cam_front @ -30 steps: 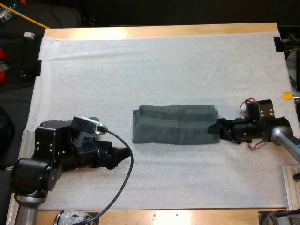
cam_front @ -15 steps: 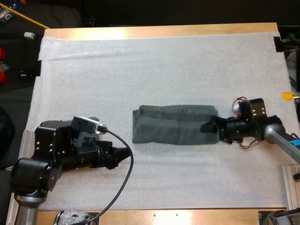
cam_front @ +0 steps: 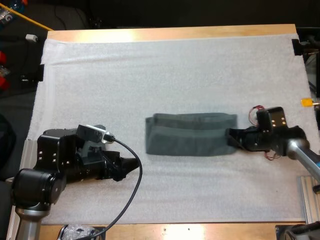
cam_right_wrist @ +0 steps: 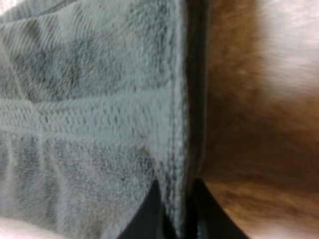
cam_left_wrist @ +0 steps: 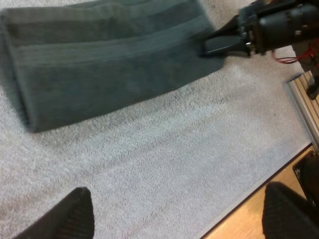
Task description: Pick towel from pile, fold and stack
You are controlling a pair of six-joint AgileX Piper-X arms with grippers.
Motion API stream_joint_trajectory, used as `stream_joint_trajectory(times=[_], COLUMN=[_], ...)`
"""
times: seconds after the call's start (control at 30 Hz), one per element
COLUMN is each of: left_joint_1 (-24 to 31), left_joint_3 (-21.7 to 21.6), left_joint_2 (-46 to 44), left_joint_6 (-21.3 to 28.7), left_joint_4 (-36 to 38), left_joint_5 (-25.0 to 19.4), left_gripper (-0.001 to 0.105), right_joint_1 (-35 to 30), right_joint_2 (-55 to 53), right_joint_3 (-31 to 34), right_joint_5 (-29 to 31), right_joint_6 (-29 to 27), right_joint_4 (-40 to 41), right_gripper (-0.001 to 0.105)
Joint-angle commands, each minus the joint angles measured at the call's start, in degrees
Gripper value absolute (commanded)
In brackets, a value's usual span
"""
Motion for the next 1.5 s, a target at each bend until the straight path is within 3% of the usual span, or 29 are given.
stream_joint_trajectory(times=[0.0,0.23,0.33,0.47,0.67,1.03,1.23,1.47], left_joint_1=[0.14,0.14,0.14,0.14,0.14,0.14,0.14,0.14], left_joint_3=[-0.29,-0.29,-0.29,-0.29,-0.29,-0.29,-0.29,-0.29], left_joint_2=[-0.38,-0.38,-0.38,-0.38,-0.38,-0.38,-0.38,-0.38], left_joint_6=[0.41,0.41,0.43,0.83,0.82,0.82,0.82,0.82], left_joint_4=[-0.50,-0.61,-0.61,-0.61,-0.61,-0.61,-0.61,-0.50], left_joint_5=[-0.14,-0.14,-0.14,-0.14,-0.14,-0.14,-0.14,-0.14], left_gripper=[0.067,0.067,0.067,0.067,0.067,0.067,0.067,0.067], right_joint_1=[0.02,0.01,0.01,0.01,2.19,18.24,21.56,21.55], right_joint_2=[-2.03,-10.66,-13.32,-15.00,-15.17,-6.88,0.57,6.26], right_joint_3=[-0.06,-0.08,-0.71,-2.68,-6.18,-6.23,-7.12,-8.95], right_joint_5=[4.40,20.40,24.23,23.33,17.05,10.82,8.27,6.64], right_joint_6=[-2.57,-11.50,-13.03,-13.17,-9.79,8.25,15.36,18.70], right_joint_4=[3.61,17.41,21.41,23.55,23.76,8.53,-0.52,-3.90], right_gripper=[0.000,0.000,0.000,0.000,0.000,0.000,0.000,0.000])
